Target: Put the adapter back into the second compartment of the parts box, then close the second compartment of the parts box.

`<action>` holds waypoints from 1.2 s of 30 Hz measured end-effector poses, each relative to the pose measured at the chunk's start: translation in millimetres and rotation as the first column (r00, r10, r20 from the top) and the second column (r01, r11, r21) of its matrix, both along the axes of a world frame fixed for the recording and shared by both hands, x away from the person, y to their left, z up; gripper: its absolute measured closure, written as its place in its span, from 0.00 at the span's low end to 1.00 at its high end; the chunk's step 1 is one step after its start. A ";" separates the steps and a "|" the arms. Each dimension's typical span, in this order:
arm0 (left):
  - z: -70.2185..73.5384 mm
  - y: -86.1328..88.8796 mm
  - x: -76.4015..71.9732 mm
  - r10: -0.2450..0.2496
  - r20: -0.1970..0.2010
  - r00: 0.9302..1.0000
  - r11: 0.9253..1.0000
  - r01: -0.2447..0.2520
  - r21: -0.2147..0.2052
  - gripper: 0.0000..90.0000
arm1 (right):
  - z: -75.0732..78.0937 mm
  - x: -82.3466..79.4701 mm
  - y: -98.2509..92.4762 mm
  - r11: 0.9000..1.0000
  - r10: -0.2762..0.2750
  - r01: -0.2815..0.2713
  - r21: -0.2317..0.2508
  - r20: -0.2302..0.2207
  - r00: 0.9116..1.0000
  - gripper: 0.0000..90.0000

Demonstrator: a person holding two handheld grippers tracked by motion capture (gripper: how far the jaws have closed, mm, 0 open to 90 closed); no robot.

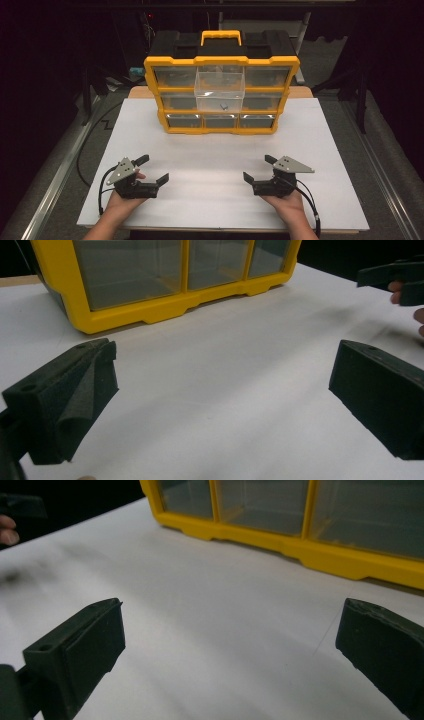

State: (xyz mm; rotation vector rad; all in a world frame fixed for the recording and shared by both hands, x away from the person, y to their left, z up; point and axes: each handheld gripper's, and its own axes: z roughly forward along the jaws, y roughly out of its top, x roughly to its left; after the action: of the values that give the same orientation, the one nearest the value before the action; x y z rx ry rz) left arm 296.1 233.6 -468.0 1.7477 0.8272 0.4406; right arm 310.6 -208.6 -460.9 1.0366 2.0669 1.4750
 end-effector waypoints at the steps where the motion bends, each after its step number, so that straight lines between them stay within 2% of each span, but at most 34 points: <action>1: -0.4 -1.0 0.6 0.001 -0.005 1.000 1.000 -0.001 0.005 0.00 | -0.7 -2.6 -2.7 1.000 -0.012 0.012 0.003 0.022 1.000 0.00; 3: -0.5 -3.2 0.9 0.003 -0.009 1.000 1.000 -0.003 0.010 0.00 | -0.3 -2.7 -6.4 0.999 -0.027 0.027 -0.018 0.030 0.999 0.00; 6: -0.3 -6.2 1.1 0.004 -0.003 1.000 1.000 -0.004 0.016 0.00 | -0.7 -1.5 -11.8 0.999 -0.040 0.040 0.004 0.026 0.999 0.00; 9: -0.4 -5.2 0.4 0.015 0.003 1.000 0.999 -0.015 0.035 0.00 | -1.3 0.8 -11.1 0.999 -0.046 0.047 -0.018 0.029 0.999 0.00; 12: 0.2 -3.5 0.9 0.026 0.001 1.000 0.999 -0.026 0.021 0.00 | -3.3 3.7 -9.2 0.997 -0.062 0.063 -0.053 0.021 0.998 0.00; 18: -0.2 -3.0 1.3 0.030 0.004 1.000 0.999 -0.030 0.024 0.00 | -2.6 -0.1 -5.2 0.996 -0.060 0.061 -0.065 0.030 0.998 0.00; 25: 0.4 -3.1 -1.9 0.010 0.001 1.000 1.000 -0.010 0.017 0.00 | -2.3 -1.9 -5.2 0.996 -0.054 0.056 -0.068 0.030 0.998 0.16; 28: 1.7 -4.4 -6.6 0.002 0.020 1.000 0.999 -0.002 0.036 0.00 | -2.7 -0.6 -3.9 0.995 -0.053 0.056 -0.078 0.034 0.998 0.19; 32: 2.0 -2.3 -7.3 0.014 0.023 1.000 0.999 -0.015 0.034 0.00 | -2.4 -1.0 0.0 0.995 -0.040 0.044 -0.092 0.043 0.998 0.24; 36: 1.8 -0.7 -9.3 0.019 0.032 0.999 0.999 -0.020 0.035 0.00 | -0.9 -3.8 0.5 0.997 -0.031 0.035 -0.076 0.048 0.998 0.36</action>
State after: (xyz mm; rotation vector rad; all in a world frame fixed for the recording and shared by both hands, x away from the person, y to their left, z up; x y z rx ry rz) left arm 286.8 232.9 -466.2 1.7617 0.8185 0.4971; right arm 306.8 -208.1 -461.8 0.9929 2.0475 1.3797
